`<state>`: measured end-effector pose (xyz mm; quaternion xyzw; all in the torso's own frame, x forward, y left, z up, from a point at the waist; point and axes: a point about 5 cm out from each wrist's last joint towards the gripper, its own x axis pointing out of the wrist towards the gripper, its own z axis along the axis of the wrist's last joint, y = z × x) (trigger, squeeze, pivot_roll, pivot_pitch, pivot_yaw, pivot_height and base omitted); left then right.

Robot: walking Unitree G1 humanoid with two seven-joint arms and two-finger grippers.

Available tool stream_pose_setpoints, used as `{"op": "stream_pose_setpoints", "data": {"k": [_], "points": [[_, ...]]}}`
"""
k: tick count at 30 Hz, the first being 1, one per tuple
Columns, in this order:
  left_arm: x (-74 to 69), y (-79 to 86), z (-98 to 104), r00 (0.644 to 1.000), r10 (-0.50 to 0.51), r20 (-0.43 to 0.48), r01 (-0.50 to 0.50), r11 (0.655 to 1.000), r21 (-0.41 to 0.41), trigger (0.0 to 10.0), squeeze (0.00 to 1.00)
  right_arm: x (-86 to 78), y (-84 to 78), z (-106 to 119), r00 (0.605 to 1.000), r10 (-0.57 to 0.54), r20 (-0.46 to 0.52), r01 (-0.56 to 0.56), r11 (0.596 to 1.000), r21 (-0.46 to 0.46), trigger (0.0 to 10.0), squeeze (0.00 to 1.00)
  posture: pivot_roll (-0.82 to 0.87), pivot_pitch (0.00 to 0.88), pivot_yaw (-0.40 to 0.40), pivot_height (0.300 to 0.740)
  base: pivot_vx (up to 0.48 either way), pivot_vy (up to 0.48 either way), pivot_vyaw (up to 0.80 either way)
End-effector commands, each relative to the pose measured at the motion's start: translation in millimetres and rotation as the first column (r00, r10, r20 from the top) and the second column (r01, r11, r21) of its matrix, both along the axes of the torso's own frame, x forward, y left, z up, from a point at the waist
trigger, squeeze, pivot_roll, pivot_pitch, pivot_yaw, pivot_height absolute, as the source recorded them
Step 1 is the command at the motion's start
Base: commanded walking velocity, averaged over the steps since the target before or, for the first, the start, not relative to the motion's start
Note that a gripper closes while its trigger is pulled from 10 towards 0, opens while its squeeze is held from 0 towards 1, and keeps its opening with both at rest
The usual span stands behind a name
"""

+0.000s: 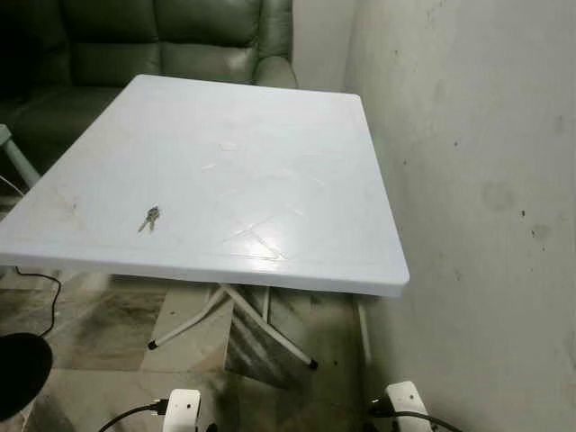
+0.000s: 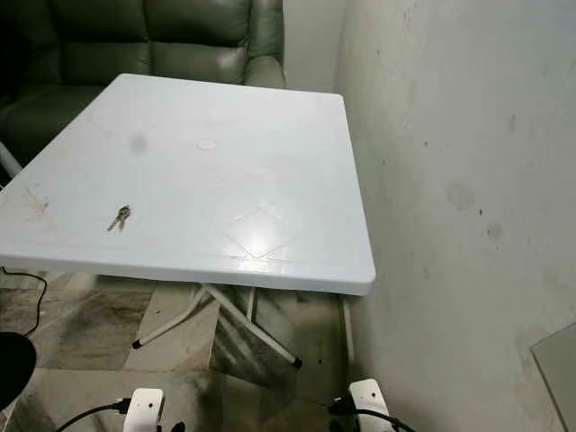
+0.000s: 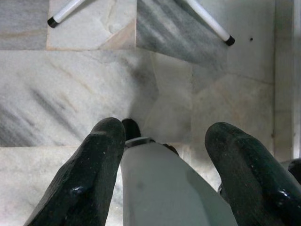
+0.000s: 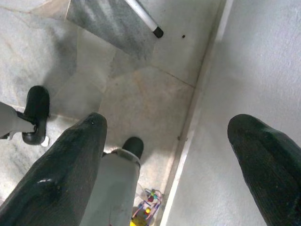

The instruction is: Hang keys on a hook

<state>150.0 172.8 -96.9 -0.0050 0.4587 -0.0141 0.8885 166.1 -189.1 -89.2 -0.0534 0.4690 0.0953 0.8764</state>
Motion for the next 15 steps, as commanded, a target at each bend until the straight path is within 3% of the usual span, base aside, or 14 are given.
{"op": "stream_pose_setpoints", "data": {"k": [1,15], "points": [[2.0,3.2,0.9,1.0,0.014,0.001,-0.014,1.0,0.003,10.0,0.0,-1.2,-0.5,-0.5,1.0,-0.021,-0.002,0.021,1.0,0.004,10.0,0.0,-0.09,0.0,-0.063,0.74,0.0,0.39,0.0],[-2.8,4.4,-1.0,1.0,0.026,-0.014,-0.026,1.0,0.002,10.0,0.0,-3.1,2.7,-1.7,0.999,-0.031,-0.005,0.031,0.999,0.02,10.0,0.0,-0.09,0.0,-0.063,0.74,0.0,0.442,0.0]]}}
